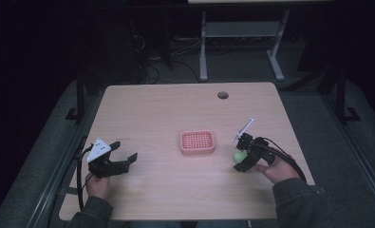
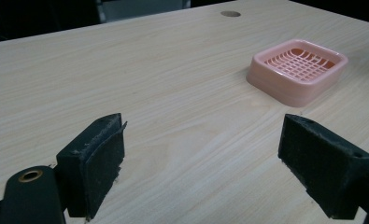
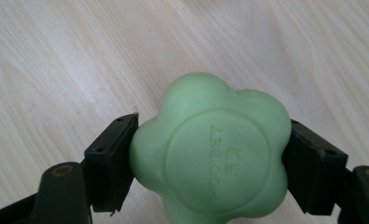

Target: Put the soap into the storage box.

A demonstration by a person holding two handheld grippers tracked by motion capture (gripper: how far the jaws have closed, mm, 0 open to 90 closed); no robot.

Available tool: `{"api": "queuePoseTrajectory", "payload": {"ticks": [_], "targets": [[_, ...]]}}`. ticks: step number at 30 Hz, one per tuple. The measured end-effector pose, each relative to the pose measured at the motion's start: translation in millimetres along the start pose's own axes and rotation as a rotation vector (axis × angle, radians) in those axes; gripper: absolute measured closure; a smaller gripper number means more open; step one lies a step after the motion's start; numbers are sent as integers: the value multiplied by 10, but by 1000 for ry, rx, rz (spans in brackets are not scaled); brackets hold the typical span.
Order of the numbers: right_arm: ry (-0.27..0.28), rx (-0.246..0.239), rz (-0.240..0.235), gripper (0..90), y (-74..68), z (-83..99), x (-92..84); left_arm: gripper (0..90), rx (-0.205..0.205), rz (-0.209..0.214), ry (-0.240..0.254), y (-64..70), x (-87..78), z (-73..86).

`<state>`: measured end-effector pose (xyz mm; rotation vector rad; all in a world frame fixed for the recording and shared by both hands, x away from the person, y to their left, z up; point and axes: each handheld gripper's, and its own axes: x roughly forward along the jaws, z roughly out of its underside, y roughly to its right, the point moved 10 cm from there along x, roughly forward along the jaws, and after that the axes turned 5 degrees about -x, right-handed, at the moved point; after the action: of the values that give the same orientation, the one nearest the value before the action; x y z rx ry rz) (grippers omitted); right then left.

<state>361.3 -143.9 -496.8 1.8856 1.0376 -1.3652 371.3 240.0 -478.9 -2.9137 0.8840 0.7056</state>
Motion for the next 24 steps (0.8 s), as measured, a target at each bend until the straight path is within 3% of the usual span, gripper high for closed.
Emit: {"api": "queuePoseTrajectory", "payload": {"ticks": [15,24], "targets": [[10,-52,-13,254,-26,-301,19,140,14,20,-16,56,35,22],[24,-57,-34,254,-37,-427,70,140,17,20,-19,52,43,24]]}}
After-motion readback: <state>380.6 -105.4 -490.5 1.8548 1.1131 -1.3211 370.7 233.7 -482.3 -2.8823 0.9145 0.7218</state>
